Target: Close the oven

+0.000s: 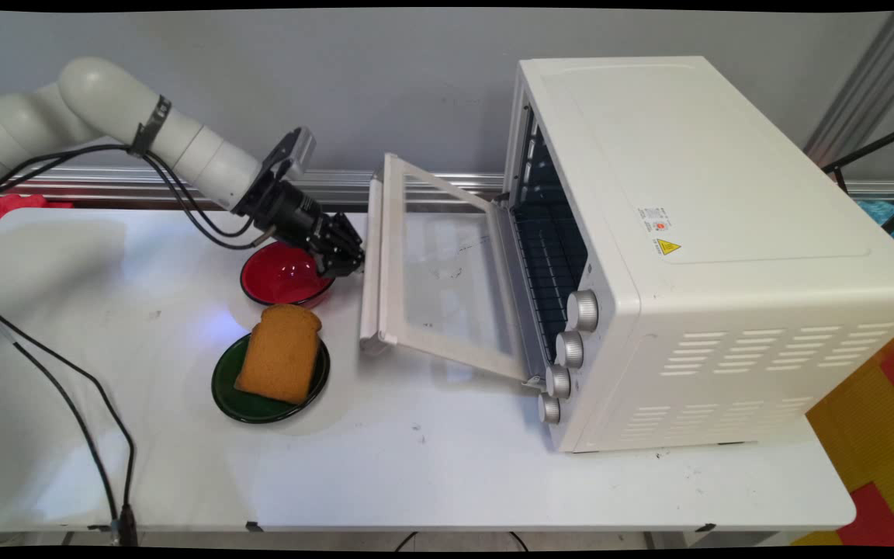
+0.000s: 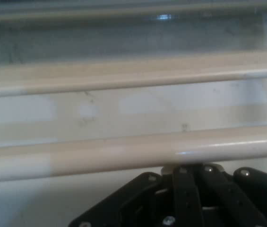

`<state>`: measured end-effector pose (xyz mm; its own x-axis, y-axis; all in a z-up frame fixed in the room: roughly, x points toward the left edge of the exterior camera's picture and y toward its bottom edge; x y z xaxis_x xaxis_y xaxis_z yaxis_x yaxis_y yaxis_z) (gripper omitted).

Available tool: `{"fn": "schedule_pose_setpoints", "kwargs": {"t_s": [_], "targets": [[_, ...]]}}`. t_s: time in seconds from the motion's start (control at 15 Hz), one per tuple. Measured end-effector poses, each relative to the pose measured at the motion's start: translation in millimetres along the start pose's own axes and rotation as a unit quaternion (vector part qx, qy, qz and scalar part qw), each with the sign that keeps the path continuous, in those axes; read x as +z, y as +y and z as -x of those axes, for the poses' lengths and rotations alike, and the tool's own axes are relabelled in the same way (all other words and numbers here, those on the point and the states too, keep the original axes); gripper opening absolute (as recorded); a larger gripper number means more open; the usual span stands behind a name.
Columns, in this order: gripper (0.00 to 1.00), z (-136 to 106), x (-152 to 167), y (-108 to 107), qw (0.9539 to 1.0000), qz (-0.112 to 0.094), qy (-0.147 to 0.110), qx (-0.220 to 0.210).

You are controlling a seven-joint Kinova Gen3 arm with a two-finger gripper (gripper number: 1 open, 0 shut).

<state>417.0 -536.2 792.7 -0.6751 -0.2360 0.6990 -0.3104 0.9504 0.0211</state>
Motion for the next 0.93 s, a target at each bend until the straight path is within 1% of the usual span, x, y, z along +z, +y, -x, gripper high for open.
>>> {"fn": "schedule_pose_setpoints", "kwargs": {"t_s": [0.27, 0.47, 0.67, 0.93], "targets": [[0.00, -20, -10, -3, 0.9997, -0.007, 0.025, -0.003], [0.00, -45, -22, -5, 0.9986, -0.014, 0.051, -0.007], [0.00, -74, -30, -5, 0.9965, -0.017, 0.081, -0.011], [0.00, -101, -33, -5, 0.9939, -0.017, 0.108, -0.014]]}}
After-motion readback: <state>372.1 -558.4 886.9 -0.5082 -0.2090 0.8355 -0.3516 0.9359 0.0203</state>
